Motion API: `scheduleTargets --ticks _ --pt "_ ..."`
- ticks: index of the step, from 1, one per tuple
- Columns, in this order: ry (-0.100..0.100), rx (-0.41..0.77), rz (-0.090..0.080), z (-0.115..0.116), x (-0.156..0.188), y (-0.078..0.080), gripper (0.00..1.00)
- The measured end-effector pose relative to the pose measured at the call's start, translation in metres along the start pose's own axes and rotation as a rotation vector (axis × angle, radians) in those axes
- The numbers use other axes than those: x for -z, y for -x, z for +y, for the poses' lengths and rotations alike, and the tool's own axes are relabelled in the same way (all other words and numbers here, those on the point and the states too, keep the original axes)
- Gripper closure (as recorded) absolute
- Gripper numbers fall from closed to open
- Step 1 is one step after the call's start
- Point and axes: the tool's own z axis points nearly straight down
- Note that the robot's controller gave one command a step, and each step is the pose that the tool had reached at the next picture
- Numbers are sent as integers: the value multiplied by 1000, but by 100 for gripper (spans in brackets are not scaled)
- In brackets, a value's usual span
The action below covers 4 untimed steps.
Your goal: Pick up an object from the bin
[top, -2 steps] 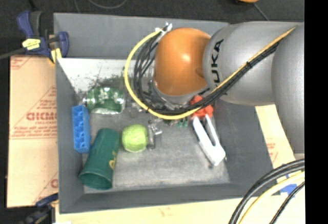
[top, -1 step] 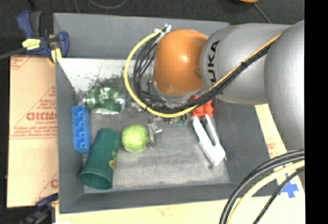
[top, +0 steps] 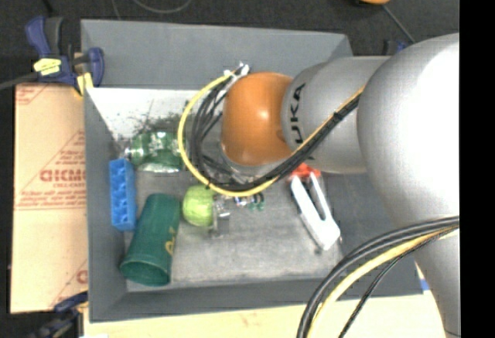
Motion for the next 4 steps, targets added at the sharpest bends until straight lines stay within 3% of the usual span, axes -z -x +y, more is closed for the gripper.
scheduleTargets --ticks 1,4 --pt "-1 228 -3 2 -13 -3 100" --pt "1 227 12 2 6 -6 100"
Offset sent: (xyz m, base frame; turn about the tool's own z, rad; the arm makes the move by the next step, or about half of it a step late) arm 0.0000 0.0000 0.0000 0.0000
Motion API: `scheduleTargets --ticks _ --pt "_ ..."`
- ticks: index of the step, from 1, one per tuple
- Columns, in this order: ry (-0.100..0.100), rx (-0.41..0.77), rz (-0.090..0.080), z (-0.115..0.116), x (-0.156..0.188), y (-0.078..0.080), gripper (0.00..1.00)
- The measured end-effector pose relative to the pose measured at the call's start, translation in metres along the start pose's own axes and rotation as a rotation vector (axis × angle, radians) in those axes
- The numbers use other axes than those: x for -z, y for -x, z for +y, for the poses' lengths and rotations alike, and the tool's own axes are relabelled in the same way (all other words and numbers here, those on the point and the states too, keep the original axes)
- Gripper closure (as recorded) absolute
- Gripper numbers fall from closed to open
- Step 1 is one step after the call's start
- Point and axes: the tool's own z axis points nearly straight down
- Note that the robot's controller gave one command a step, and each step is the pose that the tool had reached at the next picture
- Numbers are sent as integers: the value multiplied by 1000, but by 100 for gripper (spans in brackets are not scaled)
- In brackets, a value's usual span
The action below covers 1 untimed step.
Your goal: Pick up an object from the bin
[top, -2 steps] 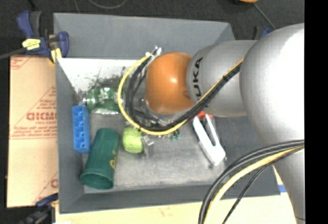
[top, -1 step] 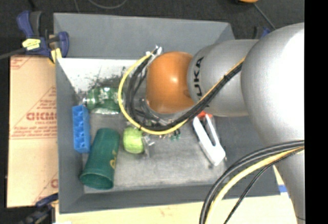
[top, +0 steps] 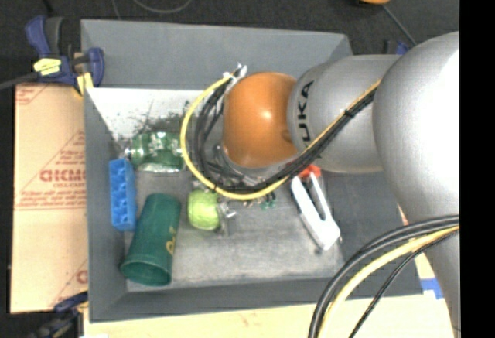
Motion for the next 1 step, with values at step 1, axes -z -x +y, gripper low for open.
scheduleTargets --ticks 1 --pt "-1 -1 -4 -1 21 1 100"
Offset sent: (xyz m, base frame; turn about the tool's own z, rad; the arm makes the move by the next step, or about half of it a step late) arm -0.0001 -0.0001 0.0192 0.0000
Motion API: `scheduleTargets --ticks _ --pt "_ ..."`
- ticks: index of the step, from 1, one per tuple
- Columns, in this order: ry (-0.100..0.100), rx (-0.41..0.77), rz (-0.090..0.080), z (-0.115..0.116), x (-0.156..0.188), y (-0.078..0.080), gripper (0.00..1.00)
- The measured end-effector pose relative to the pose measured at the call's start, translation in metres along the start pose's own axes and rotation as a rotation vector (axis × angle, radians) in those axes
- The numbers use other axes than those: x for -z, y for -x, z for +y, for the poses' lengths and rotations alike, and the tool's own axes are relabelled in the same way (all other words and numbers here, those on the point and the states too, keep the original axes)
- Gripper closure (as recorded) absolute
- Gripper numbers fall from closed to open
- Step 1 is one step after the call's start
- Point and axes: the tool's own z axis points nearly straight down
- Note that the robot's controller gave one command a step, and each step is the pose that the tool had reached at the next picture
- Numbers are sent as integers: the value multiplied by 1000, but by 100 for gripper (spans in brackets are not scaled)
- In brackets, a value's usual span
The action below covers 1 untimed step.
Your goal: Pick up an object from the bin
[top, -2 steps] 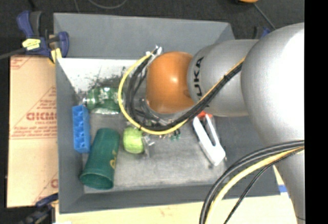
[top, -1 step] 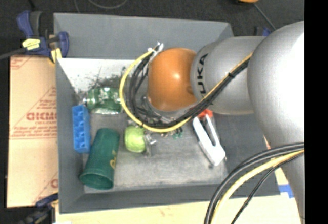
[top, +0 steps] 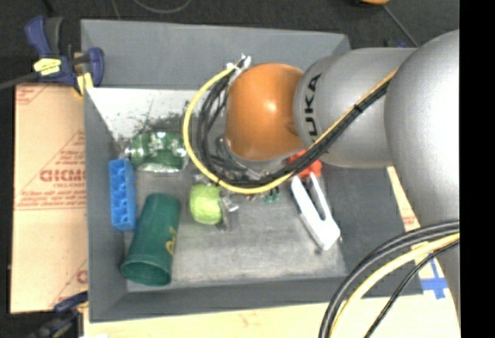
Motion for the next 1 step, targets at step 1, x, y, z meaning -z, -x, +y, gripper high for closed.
scheduleTargets --ticks 1 --pt "-1 0 -4 0 15 1 100"
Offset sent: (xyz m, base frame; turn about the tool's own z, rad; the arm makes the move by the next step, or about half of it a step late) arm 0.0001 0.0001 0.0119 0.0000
